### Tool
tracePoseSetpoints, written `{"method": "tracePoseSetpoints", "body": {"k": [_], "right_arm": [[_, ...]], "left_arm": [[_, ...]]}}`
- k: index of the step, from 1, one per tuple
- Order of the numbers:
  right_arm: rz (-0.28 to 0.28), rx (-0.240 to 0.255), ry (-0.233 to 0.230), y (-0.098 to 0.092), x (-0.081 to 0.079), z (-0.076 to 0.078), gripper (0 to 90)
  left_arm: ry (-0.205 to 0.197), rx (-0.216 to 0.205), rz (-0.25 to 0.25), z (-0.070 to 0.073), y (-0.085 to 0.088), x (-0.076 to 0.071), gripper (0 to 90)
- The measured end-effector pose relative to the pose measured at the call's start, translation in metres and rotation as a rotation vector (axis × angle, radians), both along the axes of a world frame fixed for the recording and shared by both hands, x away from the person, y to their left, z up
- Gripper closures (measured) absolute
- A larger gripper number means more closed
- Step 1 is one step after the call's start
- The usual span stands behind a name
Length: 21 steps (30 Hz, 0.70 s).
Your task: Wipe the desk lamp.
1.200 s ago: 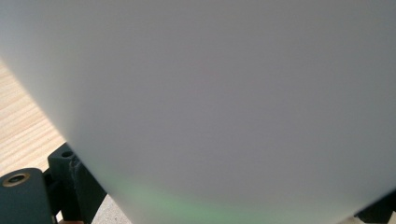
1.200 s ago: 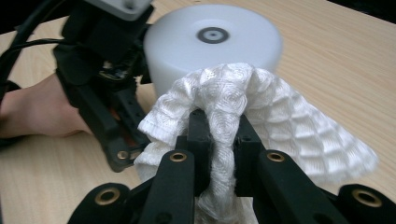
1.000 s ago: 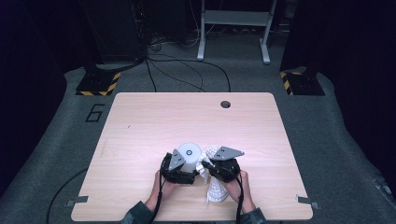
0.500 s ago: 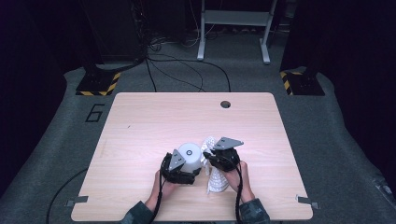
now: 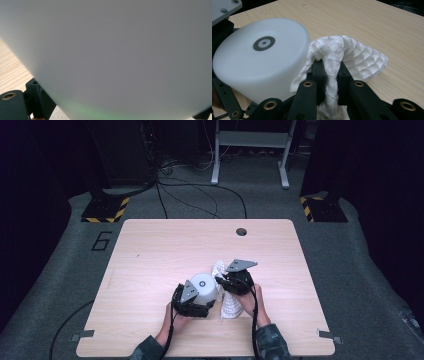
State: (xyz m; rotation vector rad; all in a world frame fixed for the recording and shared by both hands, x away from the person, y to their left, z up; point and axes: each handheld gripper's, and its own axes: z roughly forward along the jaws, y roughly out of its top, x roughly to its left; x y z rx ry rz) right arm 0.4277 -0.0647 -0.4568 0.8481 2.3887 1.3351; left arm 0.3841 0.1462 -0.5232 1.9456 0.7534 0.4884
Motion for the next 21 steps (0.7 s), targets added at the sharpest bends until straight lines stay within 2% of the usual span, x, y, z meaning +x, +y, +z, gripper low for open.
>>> {"method": "tracePoseSetpoints", "body": {"k": [8, 11, 14, 15, 16, 18, 21], "right_arm": [[0.029, -0.012, -0.009, 0.004, 0.009, 0.002, 82.4], [0.032, -0.013, 0.042, 0.005, 0.015, -0.006, 82.7], [0.029, -0.045, 0.095, 0.006, 0.016, -0.015, 82.8], [0.029, -0.041, 0.088, 0.007, 0.017, -0.019, 82.9], [0.026, -0.044, 0.109, 0.007, 0.017, -0.020, 82.9], [0.030, -0.051, 0.111, 0.007, 0.018, -0.024, 83.0], [0.025, -0.071, 0.154, 0.008, 0.020, -0.031, 83.3]], "left_arm": [[-0.001, 0.000, 0.000, 0.000, 0.000, 0.000, 7.3], [0.000, 0.000, -0.002, 0.000, 0.000, 0.000, 7.3], [0.000, 0.001, -0.003, 0.000, 0.000, 0.000, 7.3], [0.000, 0.001, -0.004, 0.000, 0.000, 0.000, 7.3], [0.000, 0.001, -0.004, 0.000, 0.000, 0.000, 7.3], [0.001, 0.000, -0.005, 0.000, -0.001, 0.000, 7.3], [0.000, 0.001, -0.005, 0.000, 0.000, 0.000, 7.3]]}}
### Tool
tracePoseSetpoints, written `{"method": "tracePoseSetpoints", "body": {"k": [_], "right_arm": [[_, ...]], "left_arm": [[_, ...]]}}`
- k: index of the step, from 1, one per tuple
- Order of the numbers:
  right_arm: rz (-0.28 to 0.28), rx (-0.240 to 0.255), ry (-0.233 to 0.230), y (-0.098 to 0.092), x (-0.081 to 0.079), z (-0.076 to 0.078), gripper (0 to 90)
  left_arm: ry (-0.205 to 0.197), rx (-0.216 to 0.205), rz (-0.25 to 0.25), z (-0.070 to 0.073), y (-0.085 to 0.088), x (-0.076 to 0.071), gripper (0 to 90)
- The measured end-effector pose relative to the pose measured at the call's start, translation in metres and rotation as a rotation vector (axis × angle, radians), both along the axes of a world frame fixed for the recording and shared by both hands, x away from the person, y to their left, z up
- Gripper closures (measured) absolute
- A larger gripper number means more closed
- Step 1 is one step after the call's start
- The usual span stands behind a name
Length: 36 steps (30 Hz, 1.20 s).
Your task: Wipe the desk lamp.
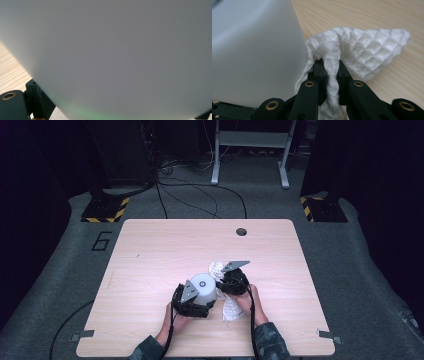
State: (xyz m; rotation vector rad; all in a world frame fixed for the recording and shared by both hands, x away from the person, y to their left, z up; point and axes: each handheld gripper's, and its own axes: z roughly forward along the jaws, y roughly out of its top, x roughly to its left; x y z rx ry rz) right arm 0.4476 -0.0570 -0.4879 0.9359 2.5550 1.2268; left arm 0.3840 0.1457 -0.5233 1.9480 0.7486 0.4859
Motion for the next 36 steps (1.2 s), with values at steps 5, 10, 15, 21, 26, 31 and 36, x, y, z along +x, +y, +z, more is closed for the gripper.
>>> {"method": "tracePoseSetpoints", "body": {"k": [5, 10, 15, 21, 26, 31, 36], "right_arm": [[-0.004, -0.038, 0.046, 0.002, 0.000, -0.011, 83.6], [-0.022, -0.078, 0.050, 0.003, -0.004, -0.017, 83.7], [-0.031, -0.098, 0.060, 0.003, -0.010, -0.015, 83.8], [-0.017, -0.087, 0.041, -0.004, -0.020, -0.011, 83.8], [-0.008, -0.027, 0.034, -0.011, -0.029, -0.002, 83.8], [-0.004, 0.038, -0.006, -0.017, -0.038, 0.015, 83.7], [-0.008, 0.085, -0.070, -0.020, -0.044, 0.032, 83.6]], "left_arm": [[0.000, 0.001, -0.001, 0.000, 0.000, 0.000, 7.3], [0.003, -0.003, 0.000, 0.000, 0.000, 0.000, 7.3], [0.005, -0.006, -0.001, 0.000, -0.001, 0.000, 7.3], [0.006, -0.006, -0.001, 0.000, -0.001, 0.000, 7.3], [0.006, -0.006, -0.001, 0.000, -0.001, 0.000, 7.3], [0.006, -0.006, -0.001, 0.000, -0.001, 0.000, 7.3], [0.006, -0.006, -0.001, 0.000, -0.001, 0.000, 7.3]]}}
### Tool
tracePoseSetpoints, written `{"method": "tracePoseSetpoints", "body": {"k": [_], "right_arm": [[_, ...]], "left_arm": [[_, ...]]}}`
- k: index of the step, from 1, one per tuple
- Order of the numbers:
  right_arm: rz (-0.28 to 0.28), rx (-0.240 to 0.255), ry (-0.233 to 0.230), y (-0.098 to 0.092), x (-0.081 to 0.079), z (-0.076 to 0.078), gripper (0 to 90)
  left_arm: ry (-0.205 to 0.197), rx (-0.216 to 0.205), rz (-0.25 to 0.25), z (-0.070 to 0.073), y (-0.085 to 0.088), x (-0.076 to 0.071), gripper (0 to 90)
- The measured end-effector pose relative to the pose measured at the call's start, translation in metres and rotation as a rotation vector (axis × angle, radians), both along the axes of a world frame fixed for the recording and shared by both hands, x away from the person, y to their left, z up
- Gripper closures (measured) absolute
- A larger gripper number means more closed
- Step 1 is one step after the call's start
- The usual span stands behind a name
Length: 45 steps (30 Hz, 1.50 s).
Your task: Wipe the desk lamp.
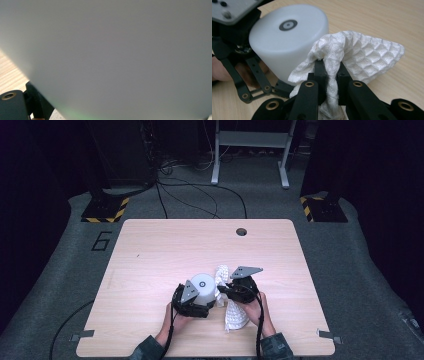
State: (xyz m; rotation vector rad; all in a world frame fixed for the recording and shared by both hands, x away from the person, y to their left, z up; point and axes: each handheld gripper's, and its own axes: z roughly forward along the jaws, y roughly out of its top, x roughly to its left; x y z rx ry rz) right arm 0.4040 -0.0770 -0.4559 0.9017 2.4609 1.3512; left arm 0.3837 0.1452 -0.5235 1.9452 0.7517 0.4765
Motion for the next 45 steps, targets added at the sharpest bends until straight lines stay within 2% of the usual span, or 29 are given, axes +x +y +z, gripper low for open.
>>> {"method": "tracePoseSetpoints", "body": {"k": [2, 5, 8, 9, 13, 15, 17, 20, 21, 23, 31, 34, 38, 39, 42, 45], "right_arm": [[-0.003, 0.005, -0.005, 0.000, -0.001, 0.002, 83.6], [-0.009, 0.000, 0.001, 0.001, 0.000, -0.003, 83.6], [-0.018, -0.089, 0.029, 0.008, 0.003, -0.018, 83.6], [-0.022, -0.103, 0.047, 0.009, 0.003, -0.024, 83.6], [-0.029, -0.115, 0.094, 0.010, 0.007, -0.040, 83.7], [-0.037, -0.149, 0.097, 0.013, 0.009, -0.049, 83.7], [-0.034, -0.150, 0.096, 0.013, 0.009, -0.052, 83.7], [-0.042, -0.150, 0.106, 0.013, 0.008, -0.050, 83.6], [-0.027, -0.148, 0.094, 0.012, 0.010, -0.048, 83.6], [-0.034, -0.138, 0.092, 0.011, 0.009, -0.045, 83.6], [-0.045, -0.072, 0.017, 0.009, 0.003, -0.017, 83.5], [-0.049, -0.067, -0.033, 0.009, 0.000, -0.006, 83.5], [-0.061, -0.032, -0.071, 0.007, -0.006, 0.003, 83.5], [-0.067, -0.029, -0.082, 0.008, -0.006, 0.003, 83.6], [-0.067, -0.013, -0.062, 0.007, -0.003, -0.002, 83.5], [-0.074, -0.061, -0.037, 0.011, 0.000, -0.015, 83.6]], "left_arm": [[0.000, 0.000, 0.000, 0.000, 0.000, 0.000, 7.3], [0.000, 0.000, 0.000, 0.000, 0.000, 0.000, 7.3], [0.000, 0.000, 0.000, 0.000, 0.000, 0.000, 7.3], [0.000, -0.001, 0.001, 0.000, 0.000, 0.000, 7.3], [0.000, 0.000, 0.000, 0.000, 0.000, 0.000, 7.3], [0.000, -0.001, 0.001, 0.000, 0.000, 0.000, 7.3], [0.000, -0.001, 0.001, 0.000, 0.000, 0.000, 7.3], [0.000, -0.001, 0.001, 0.000, 0.000, 0.000, 7.3], [0.000, -0.001, 0.001, 0.000, 0.000, 0.000, 7.3], [0.000, -0.001, 0.001, 0.000, 0.000, 0.000, 7.3], [0.000, -0.001, 0.001, 0.000, 0.000, 0.000, 7.3], [0.000, -0.001, 0.001, 0.000, 0.000, 0.000, 7.3], [0.000, 0.000, 0.000, 0.000, 0.000, 0.000, 7.3], [0.000, 0.000, 0.000, 0.000, 0.000, 0.000, 7.3], [0.000, 0.000, 0.001, 0.000, 0.000, 0.000, 7.3], [0.000, -0.001, 0.001, 0.000, 0.000, 0.000, 7.3]]}}
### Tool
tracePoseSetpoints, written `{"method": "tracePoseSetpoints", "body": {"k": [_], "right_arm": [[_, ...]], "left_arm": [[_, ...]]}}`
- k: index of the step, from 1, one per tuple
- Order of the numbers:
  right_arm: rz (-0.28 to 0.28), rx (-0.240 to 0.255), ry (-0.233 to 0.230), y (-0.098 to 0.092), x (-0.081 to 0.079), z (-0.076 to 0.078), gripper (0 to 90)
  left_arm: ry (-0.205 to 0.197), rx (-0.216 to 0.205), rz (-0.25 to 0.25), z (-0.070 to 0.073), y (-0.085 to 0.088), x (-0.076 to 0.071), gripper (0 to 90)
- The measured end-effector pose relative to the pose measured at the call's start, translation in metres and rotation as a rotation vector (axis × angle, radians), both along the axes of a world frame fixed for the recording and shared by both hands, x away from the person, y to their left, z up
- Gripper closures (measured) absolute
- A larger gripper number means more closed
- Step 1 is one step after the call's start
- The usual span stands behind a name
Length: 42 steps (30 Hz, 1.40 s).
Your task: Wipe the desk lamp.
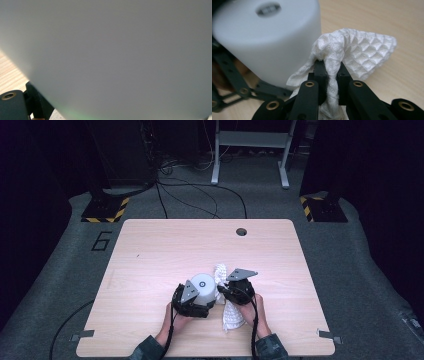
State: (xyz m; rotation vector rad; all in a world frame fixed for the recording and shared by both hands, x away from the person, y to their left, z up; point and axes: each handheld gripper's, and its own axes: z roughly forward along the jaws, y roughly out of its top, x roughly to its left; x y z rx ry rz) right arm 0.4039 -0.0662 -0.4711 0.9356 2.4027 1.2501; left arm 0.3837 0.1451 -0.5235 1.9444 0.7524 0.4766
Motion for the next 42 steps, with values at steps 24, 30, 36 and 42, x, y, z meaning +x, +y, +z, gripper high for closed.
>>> {"method": "tracePoseSetpoints", "body": {"k": [24, 30, 36, 42], "right_arm": [[-0.038, -0.028, 0.134, 0.004, -0.024, -0.040, 83.1], [-0.042, -0.033, 0.157, 0.007, -0.030, -0.042, 82.9], [-0.031, -0.025, 0.165, 0.012, -0.040, -0.043, 82.7], [-0.023, -0.007, 0.178, 0.021, -0.049, -0.045, 82.4]], "left_arm": [[0.000, 0.000, 0.000, 0.000, 0.000, 0.000, 7.3], [0.000, 0.001, 0.000, 0.000, 0.000, 0.000, 7.3], [0.000, 0.000, 0.000, 0.000, 0.000, 0.000, 7.3], [0.000, 0.001, 0.001, 0.000, 0.000, 0.000, 7.3]]}}
